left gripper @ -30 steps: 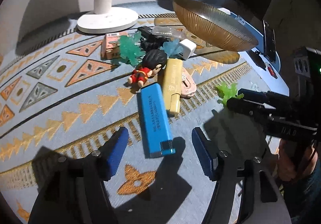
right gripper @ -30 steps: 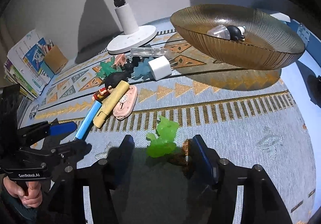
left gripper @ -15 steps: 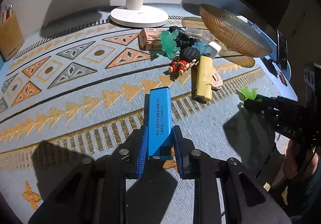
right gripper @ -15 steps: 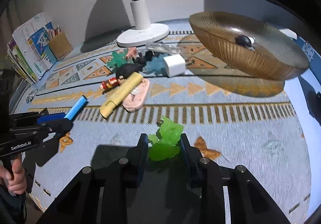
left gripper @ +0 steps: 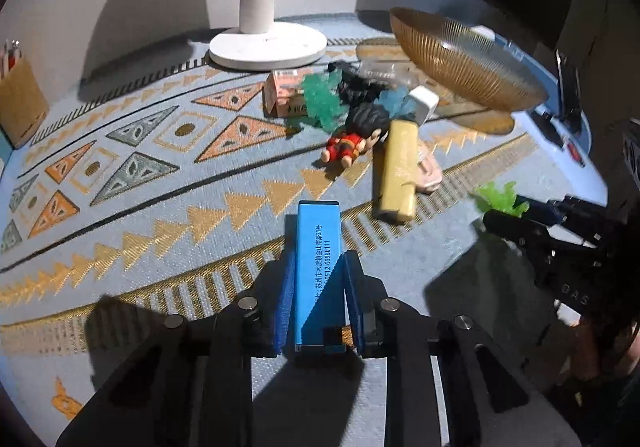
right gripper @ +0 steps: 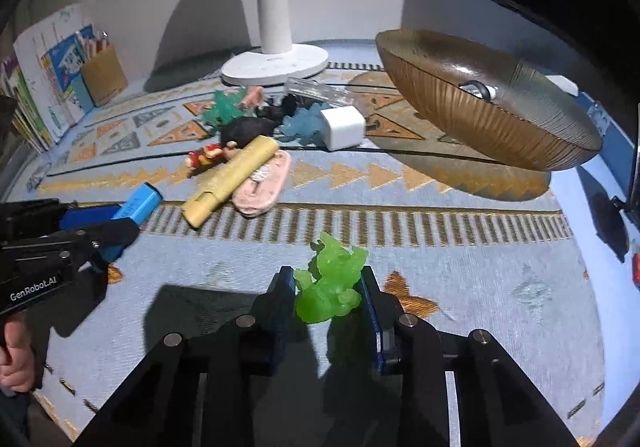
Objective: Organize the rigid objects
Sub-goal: 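Drop the blue box and green toy into the amber bowl with both grippers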
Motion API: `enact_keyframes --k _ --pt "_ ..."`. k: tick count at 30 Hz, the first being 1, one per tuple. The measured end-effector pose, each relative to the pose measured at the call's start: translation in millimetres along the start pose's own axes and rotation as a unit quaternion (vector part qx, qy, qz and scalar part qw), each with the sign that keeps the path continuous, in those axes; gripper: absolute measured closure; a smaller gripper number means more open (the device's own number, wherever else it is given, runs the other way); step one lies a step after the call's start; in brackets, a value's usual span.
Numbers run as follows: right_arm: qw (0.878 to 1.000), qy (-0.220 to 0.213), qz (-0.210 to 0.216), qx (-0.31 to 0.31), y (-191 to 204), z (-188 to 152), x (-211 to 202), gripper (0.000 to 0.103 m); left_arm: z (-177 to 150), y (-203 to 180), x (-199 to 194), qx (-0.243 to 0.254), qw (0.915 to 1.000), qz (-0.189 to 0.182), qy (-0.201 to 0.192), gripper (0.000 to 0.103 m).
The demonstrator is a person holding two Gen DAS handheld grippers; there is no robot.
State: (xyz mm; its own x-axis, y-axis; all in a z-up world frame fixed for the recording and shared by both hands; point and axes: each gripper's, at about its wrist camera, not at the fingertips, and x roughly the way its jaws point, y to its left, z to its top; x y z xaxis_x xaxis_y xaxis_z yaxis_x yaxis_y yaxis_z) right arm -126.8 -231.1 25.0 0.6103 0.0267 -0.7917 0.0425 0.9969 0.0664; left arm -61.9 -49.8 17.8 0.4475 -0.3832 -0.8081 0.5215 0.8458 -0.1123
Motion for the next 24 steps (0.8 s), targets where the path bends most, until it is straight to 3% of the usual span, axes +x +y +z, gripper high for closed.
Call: enact_keyframes --k 2,6,9,11,17,24 --pt "1.0 -0.02 0.012 0.011 -5 6 -12 0.073 7 -3 -9 0.001 0.9999 -0.001 -0.015 0.082" --pt "0.997 -0.077 -0.003 0.03 -29 28 -52 0.073 43 -19 -36 0.017 0.9974 -0.027 -0.064 0.082" --pt "0.993 -0.106 -0.029 0.051 -61 52 -75 0.072 86 -44 -44 0.043 0.9929 -0.06 -0.093 0.082" --pt "0.99 -0.102 -0.065 0.067 -87 72 -77 0.072 122 -68 -38 0.059 0.9889 -0.092 -0.101 0.082" --pt "0.99 -0.025 -0.075 0.115 -152 108 -47 0.072 188 -131 23 0.097 0.9825 -0.151 -0.048 0.082" --pt "0.991 0.02 -0.09 0.102 -166 112 -25 0.072 199 -173 88 0.128 0.9811 -0.145 0.013 0.082"
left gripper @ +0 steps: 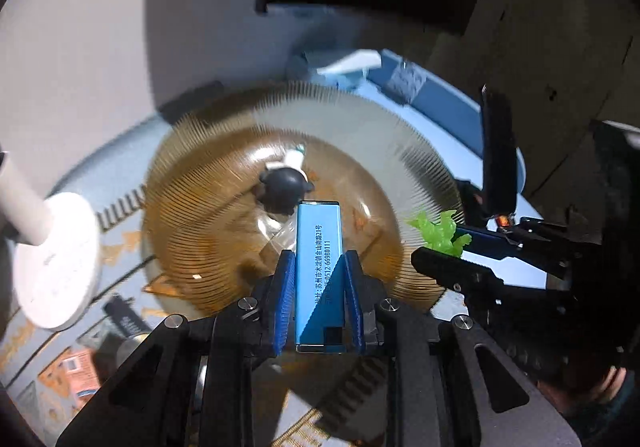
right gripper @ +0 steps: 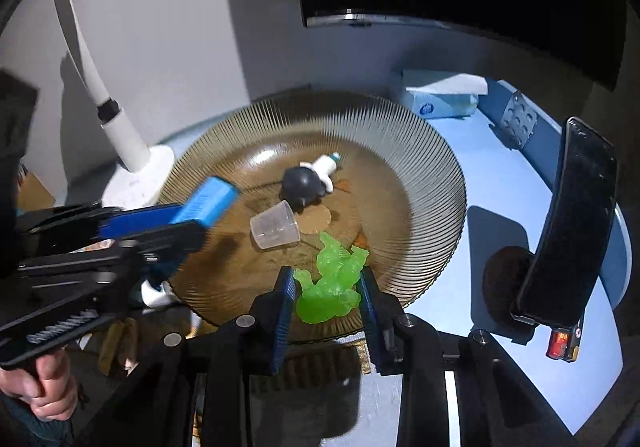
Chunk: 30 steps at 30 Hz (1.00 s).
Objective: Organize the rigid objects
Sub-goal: 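Drop the blue box and green toy into the amber bowl with both grippers, then reach the left gripper to the pink box while the right gripper grasps the yellow stick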
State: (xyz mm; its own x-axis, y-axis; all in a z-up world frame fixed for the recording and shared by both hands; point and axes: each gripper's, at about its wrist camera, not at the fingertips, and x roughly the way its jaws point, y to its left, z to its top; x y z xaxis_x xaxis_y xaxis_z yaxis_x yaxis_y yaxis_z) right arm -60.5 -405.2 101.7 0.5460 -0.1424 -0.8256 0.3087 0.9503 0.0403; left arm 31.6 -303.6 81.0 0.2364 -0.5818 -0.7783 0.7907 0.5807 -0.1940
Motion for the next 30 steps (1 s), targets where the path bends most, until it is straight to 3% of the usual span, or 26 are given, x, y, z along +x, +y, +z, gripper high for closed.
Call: enact_keyframes --k 7,9,12,16,22,25,27,30 --pt "1.0 0.011 0.004 0.015 -10 -2 10 0.072 -2 -5 21 0.011 0.9996 -0.001 0.028 0.082" --pt "1.0 0.01 -0.002 0.021 -11 0 8 0.067 -1 -7 22 0.014 0.9994 -0.003 0.032 0.067" --pt "0.999 -0.008 0.0 0.035 -14 1 -2 0.049 -1 -5 8 0.018 0.9996 -0.006 0.02 0.066" --pt "0.998 -0.04 0.007 0.051 -18 1 -25 0.046 -6 5 -30 0.006 0.9998 -0.014 -0.013 0.066" --pt "0.995 -0.081 0.022 0.058 -7 -7 -63 0.046 -34 21 -123 -0.016 0.9936 0.004 -0.111 0.061" --pt "0.993 -0.103 0.035 0.046 12 -14 -83 0.046 -57 22 -176 -0.02 0.9853 0.03 -0.167 0.041" --pt "0.991 -0.12 0.046 0.032 30 -20 -96 0.045 -72 20 -205 -0.015 0.9781 0.055 -0.2 0.018" --pt "0.988 -0.143 0.057 0.012 57 -33 -112 0.033 -94 17 -243 -0.017 0.9675 0.091 -0.235 0.001"
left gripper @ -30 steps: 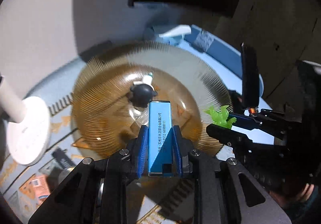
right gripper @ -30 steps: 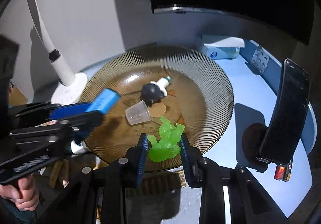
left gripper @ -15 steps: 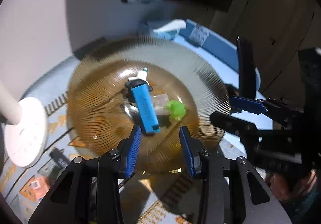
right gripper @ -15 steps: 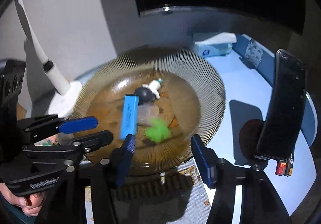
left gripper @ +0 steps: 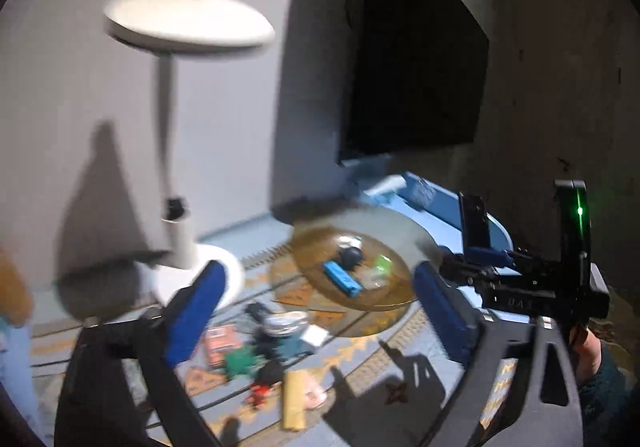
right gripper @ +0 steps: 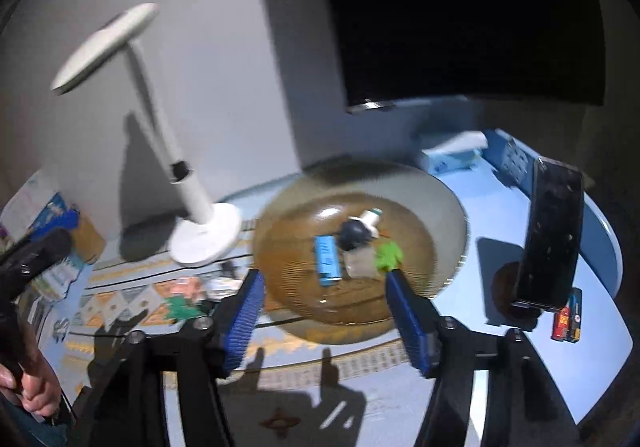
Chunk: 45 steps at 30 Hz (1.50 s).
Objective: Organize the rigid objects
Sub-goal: 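Reach the left gripper to the pink box while the right gripper grasps the yellow stick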
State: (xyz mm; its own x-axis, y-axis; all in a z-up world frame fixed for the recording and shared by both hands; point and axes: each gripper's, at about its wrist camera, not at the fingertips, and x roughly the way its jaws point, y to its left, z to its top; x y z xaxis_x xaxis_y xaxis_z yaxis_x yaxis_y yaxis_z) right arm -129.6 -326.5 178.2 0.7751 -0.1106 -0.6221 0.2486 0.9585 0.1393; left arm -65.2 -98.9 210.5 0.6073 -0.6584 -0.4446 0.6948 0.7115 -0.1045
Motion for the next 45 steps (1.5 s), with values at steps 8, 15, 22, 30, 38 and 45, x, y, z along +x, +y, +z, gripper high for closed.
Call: enact_keyframes --k 8,15,22,30,38,45 --pt "0.997 -0.011 0.003 -0.082 78 -48 -3 0.012 -36 53 -58 -0.099 0.9922 0.057 -0.049 0.001" --pt "0.993 0.105 0.025 -0.047 90 -93 52 0.011 -84 108 -46 -0.169 0.9828 0.074 0.007 0.001" --pt "0.979 0.19 0.06 0.033 75 -128 97 0.011 -118 116 14 -0.128 0.9841 0.052 0.111 0.001" --pt "0.983 0.18 0.049 -0.002 95 -128 107 0.026 -120 123 79 -0.099 0.9777 0.069 0.172 0.016" --pt "0.982 0.18 0.049 -0.029 120 -122 124 0.031 -120 128 138 -0.068 0.9721 0.075 0.211 0.02" --pt "0.984 0.17 0.03 -0.049 133 -123 136 0.029 -106 122 153 -0.08 0.9754 0.033 0.203 0.02"
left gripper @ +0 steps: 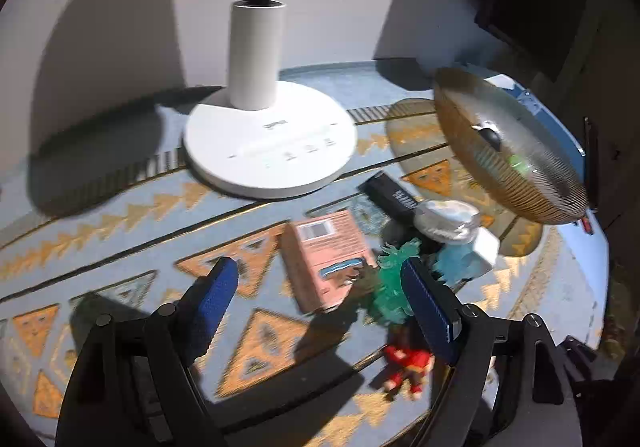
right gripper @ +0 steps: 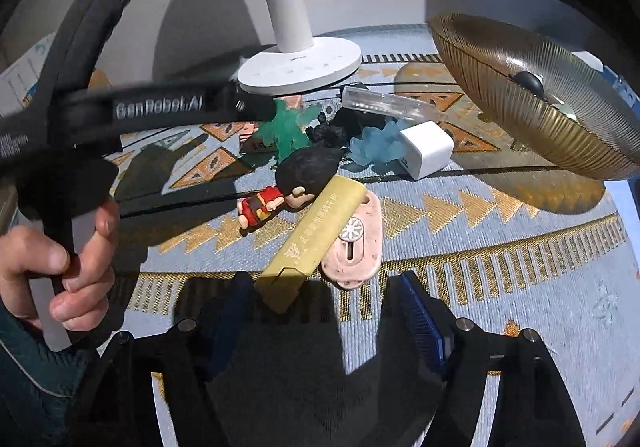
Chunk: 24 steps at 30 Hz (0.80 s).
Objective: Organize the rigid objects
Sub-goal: 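Reach the left gripper to the pink box while the right gripper grasps the yellow stick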
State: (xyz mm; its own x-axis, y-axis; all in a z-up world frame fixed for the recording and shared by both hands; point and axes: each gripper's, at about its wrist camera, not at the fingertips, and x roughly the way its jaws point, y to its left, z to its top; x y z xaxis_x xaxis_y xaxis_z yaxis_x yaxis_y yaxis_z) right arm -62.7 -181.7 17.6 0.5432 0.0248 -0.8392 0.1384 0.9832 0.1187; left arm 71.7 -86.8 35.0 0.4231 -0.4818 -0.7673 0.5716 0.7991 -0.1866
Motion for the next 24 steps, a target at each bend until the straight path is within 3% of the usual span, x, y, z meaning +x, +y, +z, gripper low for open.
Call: enact_keyframes --k 6,10,16,18,22,24 --pt "1.0 -0.002 0.013 0.002 -4 1 -1 0.026 -1 -2 -2 0.0 1.0 -0.008 0.001 0.021" --pt "0.999 -0.016 0.044 0.005 -7 -2 -7 0.014 -7 10 -13 -0.019 0.9997 -0.015 -0.009 0.021" --pt "1.0 -0.013 -0.014 -0.019 8 3 0 0.014 -11 31 -20 -0.042 0.9989 0.011 -0.016 0.021" --pt "0.999 -0.008 -0.023 -0.022 11 4 5 0.018 -12 37 -20 -0.054 0.9984 0.01 -0.016 0.021" --pt "0.998 -0.004 -0.055 -0.034 9 4 7 0.049 -13 42 -17 -0.061 0.9979 0.016 -0.014 0.021" --pt "0.997 -0.004 -0.069 -0.03 1 5 5 0.056 -11 38 -11 -0.055 0.9982 0.021 -0.007 0.021"
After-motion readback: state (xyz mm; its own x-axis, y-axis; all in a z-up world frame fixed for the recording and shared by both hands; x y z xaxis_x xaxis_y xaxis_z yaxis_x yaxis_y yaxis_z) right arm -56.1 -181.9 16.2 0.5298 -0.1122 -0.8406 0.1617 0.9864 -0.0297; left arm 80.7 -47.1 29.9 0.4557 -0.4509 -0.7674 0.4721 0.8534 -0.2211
